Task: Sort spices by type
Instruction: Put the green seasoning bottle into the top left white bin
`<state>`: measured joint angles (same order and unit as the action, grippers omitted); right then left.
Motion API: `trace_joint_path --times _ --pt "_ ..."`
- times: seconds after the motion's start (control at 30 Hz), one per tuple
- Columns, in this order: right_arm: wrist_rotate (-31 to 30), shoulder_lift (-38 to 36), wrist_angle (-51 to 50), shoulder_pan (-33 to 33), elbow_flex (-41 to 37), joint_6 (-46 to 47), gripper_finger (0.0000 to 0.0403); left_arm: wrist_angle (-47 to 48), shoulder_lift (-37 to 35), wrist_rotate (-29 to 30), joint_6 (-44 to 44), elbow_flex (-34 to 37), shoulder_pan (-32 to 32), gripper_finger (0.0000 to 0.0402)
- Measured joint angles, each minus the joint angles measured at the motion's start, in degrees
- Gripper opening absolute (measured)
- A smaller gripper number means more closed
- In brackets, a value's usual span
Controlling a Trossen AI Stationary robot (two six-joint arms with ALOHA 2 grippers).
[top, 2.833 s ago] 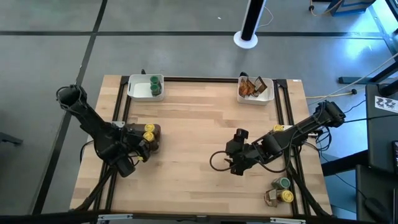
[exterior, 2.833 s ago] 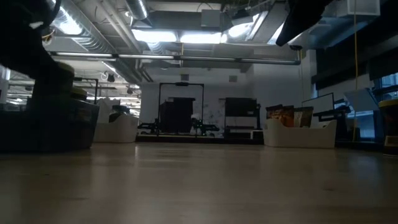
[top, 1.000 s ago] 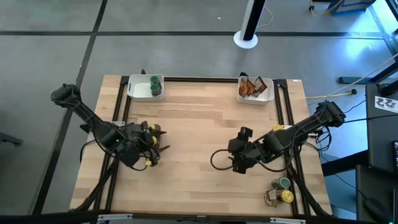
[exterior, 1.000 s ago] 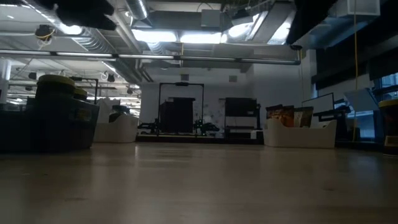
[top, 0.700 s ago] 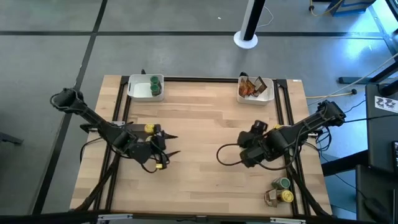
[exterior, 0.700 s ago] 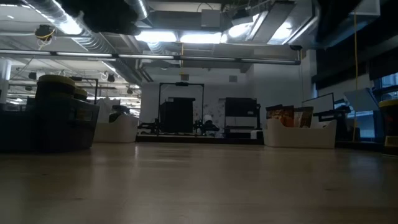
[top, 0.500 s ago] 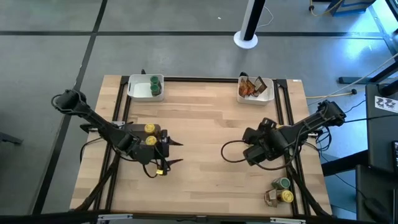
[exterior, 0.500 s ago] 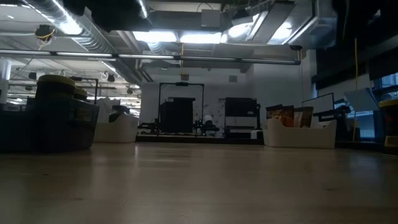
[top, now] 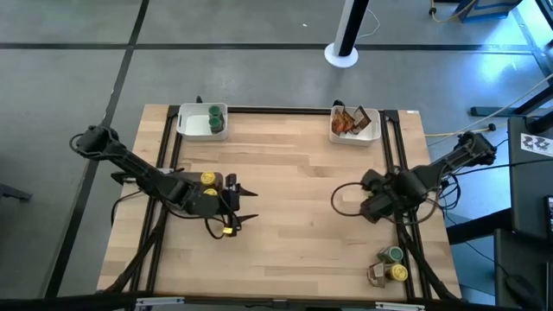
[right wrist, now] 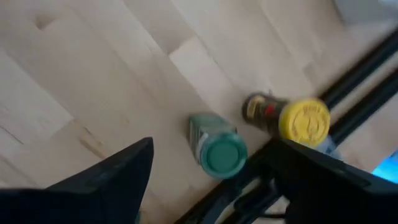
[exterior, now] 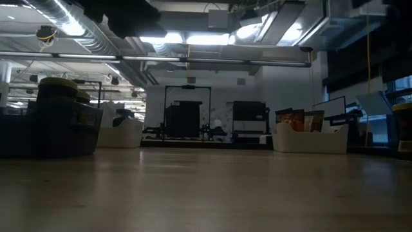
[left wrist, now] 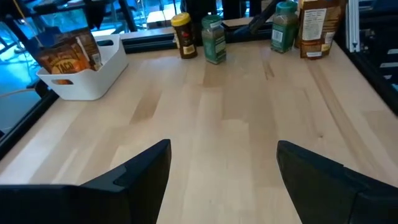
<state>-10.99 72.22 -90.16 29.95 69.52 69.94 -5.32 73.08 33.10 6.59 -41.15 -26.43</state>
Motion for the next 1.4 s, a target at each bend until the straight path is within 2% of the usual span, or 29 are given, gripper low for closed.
trace_joint_path --times 0.23,0.37,0.5,0.8,1.27,1.4 --pt "5.9 -2.9 0.4 0.0 -6.1 13.3 0.0335 0.0 0.0 0.0 0.5 0.0 0.4 0.0276" --pt "9.6 -2.7 4.7 0.0 -9.6 15.8 0.0335 0.0 0.0 0.0 0.5 0.0 0.3 0.0276" --pt "10.2 -2.6 8.6 0.0 -13.0 16.0 0.0335 0.2 0.0 0.0 0.5 0.0 0.3 0.0276" --pt "10.3 -2.5 10.5 0.0 -19.0 16.5 0.0335 0.2 0.0 0.0 0.5 0.0 0.3 0.0276" --pt "8.8 -2.5 21.0 0.0 -25.5 9.3 0.0335 0.2 0.0 0.0 0.5 0.0 0.3 0.0276" --pt "8.0 -2.5 22.7 0.0 -25.9 7.0 0.0316 0.2 0.0 0.0 0.5 0.0 0.3 0.0276"
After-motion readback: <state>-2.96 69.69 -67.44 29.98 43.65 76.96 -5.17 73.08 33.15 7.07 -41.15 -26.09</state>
